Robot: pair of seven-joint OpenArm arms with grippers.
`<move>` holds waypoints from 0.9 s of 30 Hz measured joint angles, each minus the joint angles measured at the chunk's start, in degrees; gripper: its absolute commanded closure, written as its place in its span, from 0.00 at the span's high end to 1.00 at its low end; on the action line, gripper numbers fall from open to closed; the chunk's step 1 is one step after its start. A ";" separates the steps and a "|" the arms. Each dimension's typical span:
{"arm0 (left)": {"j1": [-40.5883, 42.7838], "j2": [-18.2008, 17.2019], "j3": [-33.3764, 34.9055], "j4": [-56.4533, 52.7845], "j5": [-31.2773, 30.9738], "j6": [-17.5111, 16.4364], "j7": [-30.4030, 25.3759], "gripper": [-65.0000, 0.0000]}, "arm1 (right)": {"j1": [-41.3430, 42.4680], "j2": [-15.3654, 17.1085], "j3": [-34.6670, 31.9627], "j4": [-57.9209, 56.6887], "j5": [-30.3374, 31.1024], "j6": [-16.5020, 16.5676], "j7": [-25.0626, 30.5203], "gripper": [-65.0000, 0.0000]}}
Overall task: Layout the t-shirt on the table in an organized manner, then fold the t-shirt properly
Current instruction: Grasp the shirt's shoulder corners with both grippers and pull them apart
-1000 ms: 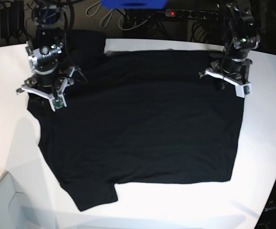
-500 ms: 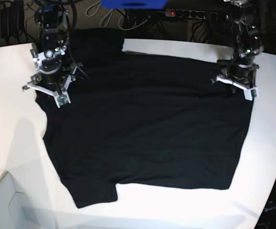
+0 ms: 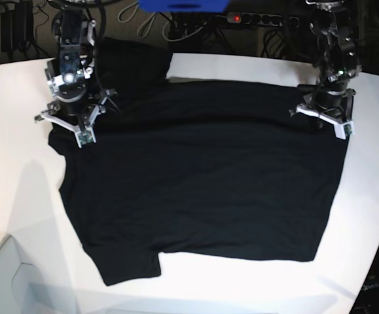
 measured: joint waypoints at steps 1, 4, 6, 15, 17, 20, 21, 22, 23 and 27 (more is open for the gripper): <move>0.20 0.04 -0.02 1.14 0.17 0.31 0.98 0.00 | -0.22 0.00 0.37 1.42 -0.33 0.37 -1.66 0.43; 1.03 0.26 -0.11 6.73 0.11 0.28 0.66 0.00 | -2.03 0.04 0.76 6.73 -1.36 0.46 -4.22 0.43; 1.44 0.28 -0.09 10.36 -0.09 0.22 0.28 0.01 | -2.75 0.04 0.74 9.92 -1.33 0.39 -3.72 0.43; 8.79 0.37 -2.73 19.17 -0.42 -0.22 0.63 0.03 | -9.18 -5.07 0.48 18.53 -1.14 0.55 -3.41 0.43; 10.01 0.63 -6.54 19.08 0.07 0.46 0.74 0.11 | -10.36 -7.06 0.48 18.75 -1.38 0.55 -3.34 0.43; 10.93 1.86 -11.13 18.86 0.07 0.59 0.68 0.32 | -12.04 -9.27 0.17 18.64 -1.31 0.57 -3.23 0.43; 11.10 2.16 -11.91 18.86 0.00 0.37 1.01 0.41 | -12.41 -9.88 0.20 18.67 -1.33 0.57 -3.30 0.43; 11.15 2.16 -12.66 18.88 -0.17 0.20 2.60 0.49 | -12.50 -10.03 0.33 18.67 -1.31 0.59 -3.39 0.43; 11.10 1.97 -13.14 18.95 -0.13 0.17 4.66 0.55 | -12.41 -9.99 0.46 18.67 -1.29 0.57 -3.45 0.43; 10.49 1.31 -14.60 19.08 0.33 0.13 12.57 0.71 | -12.98 -9.68 0.81 18.73 -1.33 0.57 -3.23 0.52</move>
